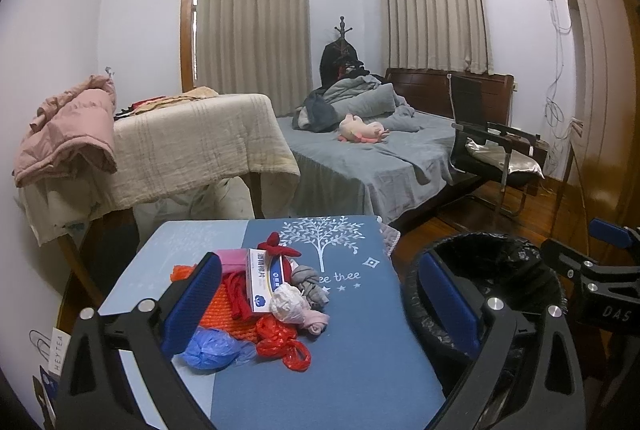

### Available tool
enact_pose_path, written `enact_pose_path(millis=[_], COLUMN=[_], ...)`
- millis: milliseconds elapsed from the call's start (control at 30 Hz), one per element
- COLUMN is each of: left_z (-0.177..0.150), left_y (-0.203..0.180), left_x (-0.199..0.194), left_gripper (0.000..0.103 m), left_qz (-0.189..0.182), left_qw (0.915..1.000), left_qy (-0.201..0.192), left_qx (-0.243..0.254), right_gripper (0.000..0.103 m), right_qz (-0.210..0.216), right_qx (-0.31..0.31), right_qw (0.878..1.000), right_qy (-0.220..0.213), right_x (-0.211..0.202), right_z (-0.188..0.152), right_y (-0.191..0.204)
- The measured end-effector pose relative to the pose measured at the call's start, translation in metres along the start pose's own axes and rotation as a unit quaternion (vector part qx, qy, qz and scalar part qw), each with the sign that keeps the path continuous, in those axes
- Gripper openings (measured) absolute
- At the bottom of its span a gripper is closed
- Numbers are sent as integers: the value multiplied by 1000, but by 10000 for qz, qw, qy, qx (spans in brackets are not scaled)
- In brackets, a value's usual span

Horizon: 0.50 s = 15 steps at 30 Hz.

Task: Collect trash
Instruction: 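Grasp the white tissue with the right tool while the left tool grasps the red plastic bag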

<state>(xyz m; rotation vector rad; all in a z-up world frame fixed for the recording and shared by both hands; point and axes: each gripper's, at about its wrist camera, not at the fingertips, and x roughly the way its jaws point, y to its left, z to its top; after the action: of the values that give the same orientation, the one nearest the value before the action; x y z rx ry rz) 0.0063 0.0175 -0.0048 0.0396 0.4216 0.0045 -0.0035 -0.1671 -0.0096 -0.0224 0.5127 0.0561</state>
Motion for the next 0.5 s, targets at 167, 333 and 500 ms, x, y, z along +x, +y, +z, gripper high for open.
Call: enact_pose_path(millis=[167,333,500], left_z=[-3,-11,-27], left_y=[8,32,65], left_x=[5,22,43], left_gripper=[97,97,97], left_qz=[39,153,412], left_qw=[10000,9998,9988], left_qy=[35,105,215], left_qx=[-26,-68,-153], right_gripper=[98,98,98], right_qz=[72,222,409], right_qx=[24,78,85], right_qw=[10000,9997,9990], right_qy=[19,86,137], right_x=[5,24,53], right_z=[3,2,-2], right_y=[-1,7,27])
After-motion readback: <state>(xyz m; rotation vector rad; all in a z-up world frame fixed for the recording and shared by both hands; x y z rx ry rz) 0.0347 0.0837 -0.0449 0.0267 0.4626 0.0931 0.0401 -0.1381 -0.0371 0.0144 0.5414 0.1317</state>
